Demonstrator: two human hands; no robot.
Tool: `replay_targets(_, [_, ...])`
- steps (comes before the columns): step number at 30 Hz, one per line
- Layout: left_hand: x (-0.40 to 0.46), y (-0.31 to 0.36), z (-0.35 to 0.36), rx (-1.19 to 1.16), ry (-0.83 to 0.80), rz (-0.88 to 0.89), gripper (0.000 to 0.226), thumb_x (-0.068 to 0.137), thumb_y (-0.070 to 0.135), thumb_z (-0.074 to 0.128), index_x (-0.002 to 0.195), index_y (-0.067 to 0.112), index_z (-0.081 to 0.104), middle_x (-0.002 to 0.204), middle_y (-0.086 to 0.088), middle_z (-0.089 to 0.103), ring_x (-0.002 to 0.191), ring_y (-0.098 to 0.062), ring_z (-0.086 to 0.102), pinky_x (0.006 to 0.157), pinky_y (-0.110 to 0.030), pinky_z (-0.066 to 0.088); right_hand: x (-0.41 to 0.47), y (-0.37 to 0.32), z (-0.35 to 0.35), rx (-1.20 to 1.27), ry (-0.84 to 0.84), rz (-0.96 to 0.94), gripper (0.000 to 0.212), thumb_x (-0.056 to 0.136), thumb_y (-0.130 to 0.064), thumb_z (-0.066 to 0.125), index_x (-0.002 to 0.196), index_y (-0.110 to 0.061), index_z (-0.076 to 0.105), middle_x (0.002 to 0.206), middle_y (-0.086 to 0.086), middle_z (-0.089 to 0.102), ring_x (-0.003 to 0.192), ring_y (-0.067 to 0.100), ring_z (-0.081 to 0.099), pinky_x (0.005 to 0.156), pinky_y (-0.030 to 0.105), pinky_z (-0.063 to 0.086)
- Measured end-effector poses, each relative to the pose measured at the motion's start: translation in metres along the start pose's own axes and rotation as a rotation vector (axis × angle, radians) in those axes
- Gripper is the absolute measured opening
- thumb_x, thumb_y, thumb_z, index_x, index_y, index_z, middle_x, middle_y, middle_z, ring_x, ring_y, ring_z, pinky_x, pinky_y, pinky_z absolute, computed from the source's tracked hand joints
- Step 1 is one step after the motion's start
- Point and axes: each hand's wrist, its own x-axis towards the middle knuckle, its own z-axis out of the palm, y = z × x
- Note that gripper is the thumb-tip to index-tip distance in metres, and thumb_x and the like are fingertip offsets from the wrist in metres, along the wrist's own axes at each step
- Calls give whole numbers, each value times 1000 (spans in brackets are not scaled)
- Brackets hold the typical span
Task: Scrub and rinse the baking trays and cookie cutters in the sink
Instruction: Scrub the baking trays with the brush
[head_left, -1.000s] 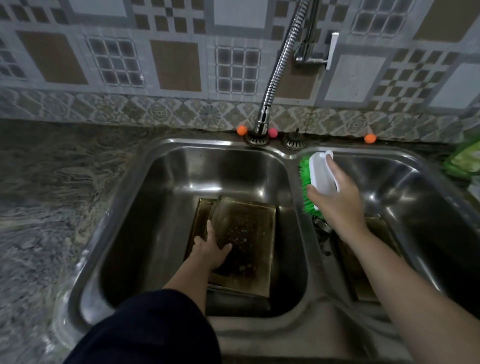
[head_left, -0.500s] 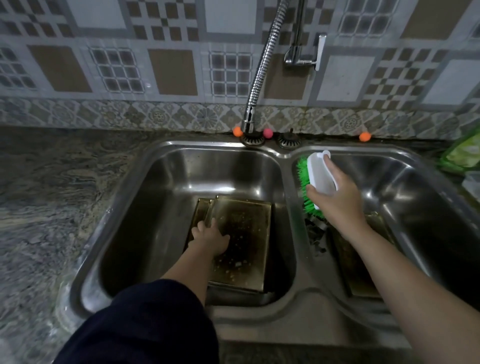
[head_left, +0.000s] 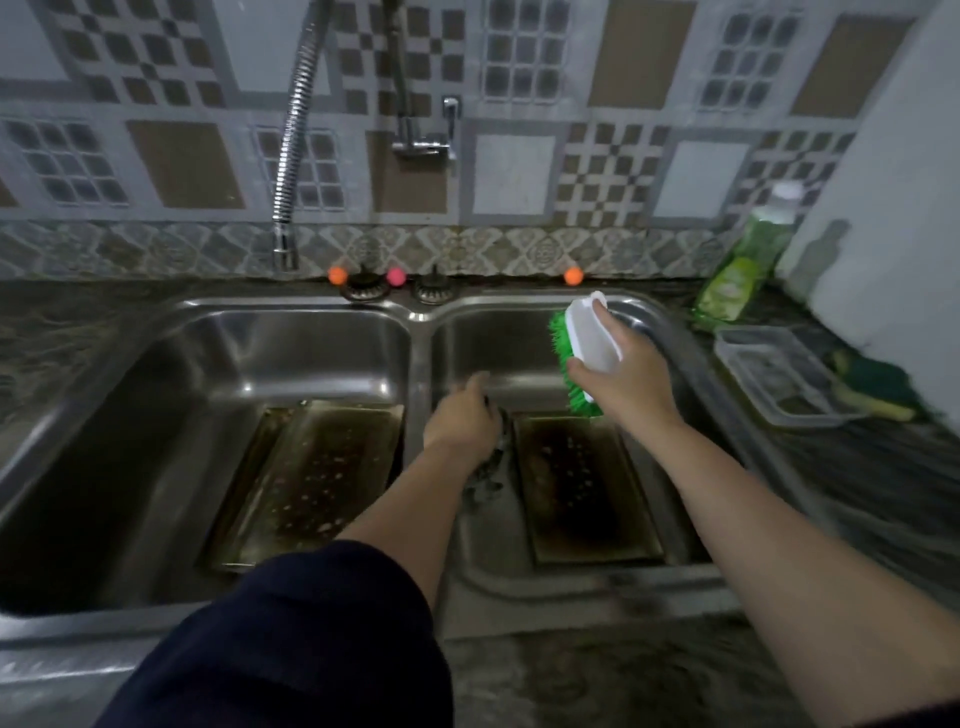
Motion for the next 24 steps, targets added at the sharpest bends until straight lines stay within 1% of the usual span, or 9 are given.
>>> replay_targets(2, [-4, 13, 33, -44, -159, -31, 48, 97, 30, 41, 144, 28, 31, 122, -10, 60, 101, -27, 61, 84, -39, 52, 5, 16, -24, 18, 12, -33, 74, 80, -28, 71, 146, -33, 38, 138, 7, 51, 123, 20, 50, 92, 21, 36])
replay_targets(5, [-1, 19, 83, 20, -330, -57, 51, 96, 29, 42, 145, 22, 32, 137, -12, 52, 121, -31, 53, 102, -36, 42, 11, 45, -63, -11, 21, -56, 71, 81, -24, 70, 145, -28, 40, 142, 6, 48, 127, 21, 47, 96, 25, 36])
replay_targets(9, [3, 31, 122, 153, -342, -87, 48, 99, 22, 39, 146, 14, 33, 144, -16, 44, 131, -33, 42, 108, -29, 31, 20, 96, -107, -116, 58, -5, 71, 81, -29, 71, 145, -30, 40, 128, 16, 58, 115, 29, 54, 87, 29, 38])
replay_targets(12, [11, 30, 143, 277, -340, -104, 45, 100, 20, 34, 145, 13, 32, 148, -12, 41, 137, -31, 34, 112, -27, 19, 37, 130, -140, -141, 93, 49, 70, 82, -30, 71, 145, -30, 40, 133, 14, 55, 119, 29, 52, 84, 27, 36])
replay_targets(14, [17, 30, 152, 311, -326, -119, 45, 101, 19, 33, 145, 13, 32, 149, -10, 40, 138, -26, 34, 116, -29, 16, 51, 148, -157, -145, 81, 94, 70, 83, -35, 70, 145, -34, 38, 138, 11, 52, 122, 29, 50, 91, 33, 40])
replay_targets(16, [21, 29, 157, 312, -309, -152, 44, 102, 18, 32, 145, 11, 34, 148, -11, 41, 136, -24, 38, 114, -29, 21, 64, 163, -163, -160, 41, 137, 71, 83, -40, 67, 146, -37, 35, 141, 9, 49, 124, 31, 48, 95, 41, 44])
replay_targets(19, [28, 23, 165, 253, -315, -252, 36, 101, 20, 35, 130, 6, 51, 136, -17, 53, 124, -30, 50, 99, -29, 37, 72, 182, -157, -262, -32, 170, 70, 85, -41, 64, 147, -37, 32, 141, 10, 49, 123, 32, 48, 91, 39, 43])
replay_targets(22, [33, 20, 168, 203, -337, -330, 36, 101, 21, 37, 122, -2, 55, 130, -20, 56, 119, -31, 53, 93, -29, 41, 72, 194, -147, -259, -48, 166, 69, 84, -35, 65, 146, -35, 36, 138, 10, 50, 120, 31, 50, 84, 37, 45])
replay_targets(24, [36, 17, 170, 187, -342, -351, 38, 101, 21, 37, 124, -4, 52, 132, -20, 53, 122, -32, 51, 94, -29, 40, 72, 198, -143, -284, -55, 171, 69, 83, -36, 65, 146, -34, 36, 142, 8, 47, 121, 30, 49, 87, 38, 48])
